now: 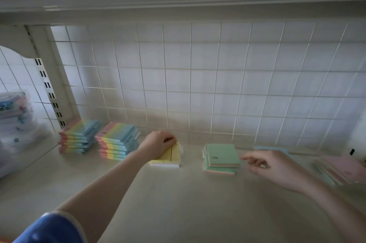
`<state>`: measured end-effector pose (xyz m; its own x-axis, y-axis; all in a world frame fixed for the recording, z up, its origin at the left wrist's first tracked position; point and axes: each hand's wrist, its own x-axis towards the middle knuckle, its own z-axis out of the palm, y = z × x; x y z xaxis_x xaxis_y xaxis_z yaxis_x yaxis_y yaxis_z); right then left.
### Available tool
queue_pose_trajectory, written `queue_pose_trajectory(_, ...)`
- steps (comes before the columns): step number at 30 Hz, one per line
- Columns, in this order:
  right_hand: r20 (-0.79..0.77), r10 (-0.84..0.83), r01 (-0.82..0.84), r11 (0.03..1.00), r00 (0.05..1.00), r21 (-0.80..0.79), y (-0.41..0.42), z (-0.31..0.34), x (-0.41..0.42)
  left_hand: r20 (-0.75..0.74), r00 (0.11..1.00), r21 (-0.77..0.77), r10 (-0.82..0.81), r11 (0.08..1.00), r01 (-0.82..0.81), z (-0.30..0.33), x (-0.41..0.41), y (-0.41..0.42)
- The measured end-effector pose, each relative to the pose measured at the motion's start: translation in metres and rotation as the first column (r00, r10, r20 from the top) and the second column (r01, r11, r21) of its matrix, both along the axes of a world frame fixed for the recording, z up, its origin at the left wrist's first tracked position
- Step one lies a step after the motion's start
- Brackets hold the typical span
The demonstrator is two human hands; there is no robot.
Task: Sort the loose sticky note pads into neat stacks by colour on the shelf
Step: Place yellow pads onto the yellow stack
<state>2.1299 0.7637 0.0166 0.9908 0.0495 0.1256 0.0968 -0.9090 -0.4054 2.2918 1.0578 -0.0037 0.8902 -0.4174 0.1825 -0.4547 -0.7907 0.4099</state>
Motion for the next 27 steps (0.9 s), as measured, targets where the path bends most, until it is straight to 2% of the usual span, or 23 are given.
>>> queue_pose_trajectory(5, 0.119, -0.029, 0.029, 1.000, 0.992, -0.001, -0.009, 0.001, -0.006, 0.038, 0.997, -0.002, 0.064, 0.998, -0.064, 0.005, -0.006, -0.005)
queue_pose_trajectory(9, 0.230, -0.129, 0.138, 0.990, 0.965, -0.022, -0.019, -0.006, -0.012, 0.191, 0.967, -0.054, 0.168, 0.985, -0.161, 0.008, -0.024, -0.012)
queue_pose_trajectory(12, 0.319, -0.207, 0.227, 0.974, 0.925, -0.025, -0.027, -0.014, -0.017, 0.306, 0.936, -0.083, 0.176, 0.984, -0.158, 0.005, -0.044, -0.011)
queue_pose_trajectory(15, 0.351, -0.259, 0.297, 0.953, 0.900, -0.058, -0.034, -0.019, -0.023, 0.361, 0.914, -0.073, 0.182, 0.983, -0.167, 0.003, -0.068, -0.011)
queue_pose_trajectory(22, 0.409, -0.308, 0.408, 0.894, 0.859, -0.184, -0.043, -0.030, -0.062, 0.313, 0.940, 0.022, 0.134, 0.989, -0.148, 0.005, -0.122, -0.023)
queue_pose_trajectory(27, 0.378, -0.441, 0.547, 0.802, 0.814, -0.242, -0.051, -0.035, -0.105, 0.273, 0.959, -0.007, 0.080, 0.997, -0.081, -0.002, -0.150, -0.041)
